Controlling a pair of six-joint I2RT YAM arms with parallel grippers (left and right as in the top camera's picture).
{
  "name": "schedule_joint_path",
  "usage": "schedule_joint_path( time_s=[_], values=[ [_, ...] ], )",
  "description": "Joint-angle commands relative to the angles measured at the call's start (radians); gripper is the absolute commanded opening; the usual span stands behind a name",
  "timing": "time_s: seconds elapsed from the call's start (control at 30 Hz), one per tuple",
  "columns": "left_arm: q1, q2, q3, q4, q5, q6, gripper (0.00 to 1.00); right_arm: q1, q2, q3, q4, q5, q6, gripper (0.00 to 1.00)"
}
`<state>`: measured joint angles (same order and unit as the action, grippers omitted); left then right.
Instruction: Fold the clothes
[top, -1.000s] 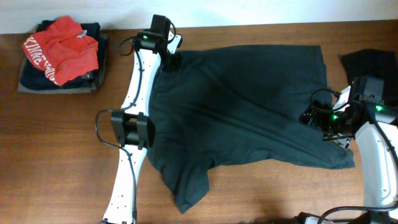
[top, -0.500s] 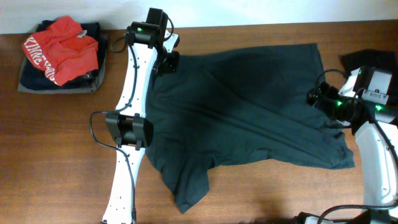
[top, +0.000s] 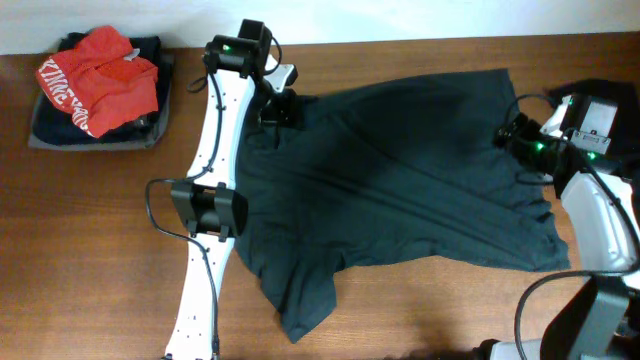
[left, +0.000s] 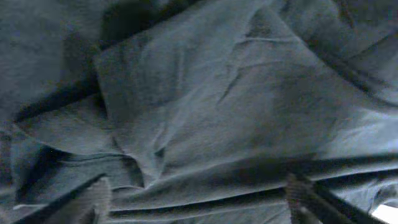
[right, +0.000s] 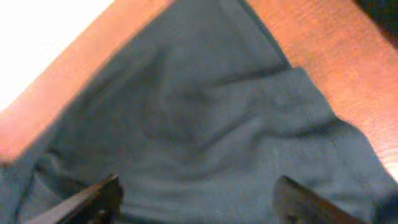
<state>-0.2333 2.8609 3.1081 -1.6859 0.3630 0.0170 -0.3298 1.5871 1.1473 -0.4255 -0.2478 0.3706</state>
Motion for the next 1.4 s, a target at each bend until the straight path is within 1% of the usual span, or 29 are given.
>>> schedule_joint_path(
  time_s=[0.0, 0.07, 0.17, 0.33, 0.4, 0.43, 0.47, 0.57, 0.63, 0.7, 0.8, 0.93, 1.17, 1.3, 1.37],
  values=[
    [-0.005, -0.029, 0.004, -0.002, 0.029, -0.002, 0.95, 0.009, 0.032, 0.074, 0.022, -0.079, 0.009, 0.8],
    [-0.005, -0.029, 0.004, -0.002, 0.029, -0.001, 0.99, 0.011, 0.069, 0.155, -0.004, -0.101, 0.016, 0.8],
    [-0.005, -0.028, 0.004, -0.001, 0.029, -0.002, 0.99, 0.017, 0.162, 0.335, -0.113, -0.1, 0.023, 0.79],
    [-0.005, -0.028, 0.004, 0.001, 0.029, -0.002, 0.99, 0.028, 0.41, 0.733, -0.364, -0.099, -0.004, 0.79],
    [-0.005, -0.028, 0.003, -0.001, 0.029, -0.002, 0.99, 0.03, 0.54, 0.931, -0.474, -0.1, -0.023, 0.79],
    [-0.005, -0.028, 0.003, -0.002, 0.029, -0.002, 0.99, 0.03, 0.586, 0.999, -0.508, -0.1, -0.023, 0.79],
    [-0.005, -0.028, 0.002, -0.002, 0.029, -0.002, 0.99, 0.03, 0.659, 1.105, -0.549, -0.101, -0.024, 0.79],
    [-0.009, -0.028, 0.002, -0.002, 0.03, -0.002, 0.99, 0.03, 0.785, 1.258, -0.573, -0.11, -0.065, 0.79],
    [-0.013, -0.028, 0.002, -0.002, 0.03, -0.002, 0.99, 0.029, 0.846, 1.305, -0.552, -0.107, -0.088, 0.79],
    [-0.021, -0.028, 0.002, -0.002, 0.03, -0.002, 0.99, 0.027, 0.893, 1.308, -0.499, -0.091, -0.124, 0.8],
    [-0.033, -0.028, 0.002, -0.002, 0.03, -0.002, 0.99, 0.027, 0.937, 1.308, -0.466, -0.045, -0.158, 0.9],
    [-0.048, -0.028, 0.002, -0.002, 0.03, -0.002, 0.99, 0.027, 0.977, 1.308, -0.433, 0.025, -0.196, 0.99],
    [-0.067, -0.028, 0.002, -0.002, 0.024, -0.002, 0.99, 0.027, 1.023, 1.308, -0.368, 0.062, -0.261, 0.99],
    [-0.068, -0.028, 0.001, -0.002, -0.053, -0.002, 0.99, 0.03, 1.065, 1.308, -0.32, 0.074, -0.29, 0.99],
    [-0.067, -0.028, 0.001, -0.002, -0.057, -0.002, 0.99, 0.029, 1.082, 1.308, -0.313, 0.077, -0.297, 0.99]
  ],
)
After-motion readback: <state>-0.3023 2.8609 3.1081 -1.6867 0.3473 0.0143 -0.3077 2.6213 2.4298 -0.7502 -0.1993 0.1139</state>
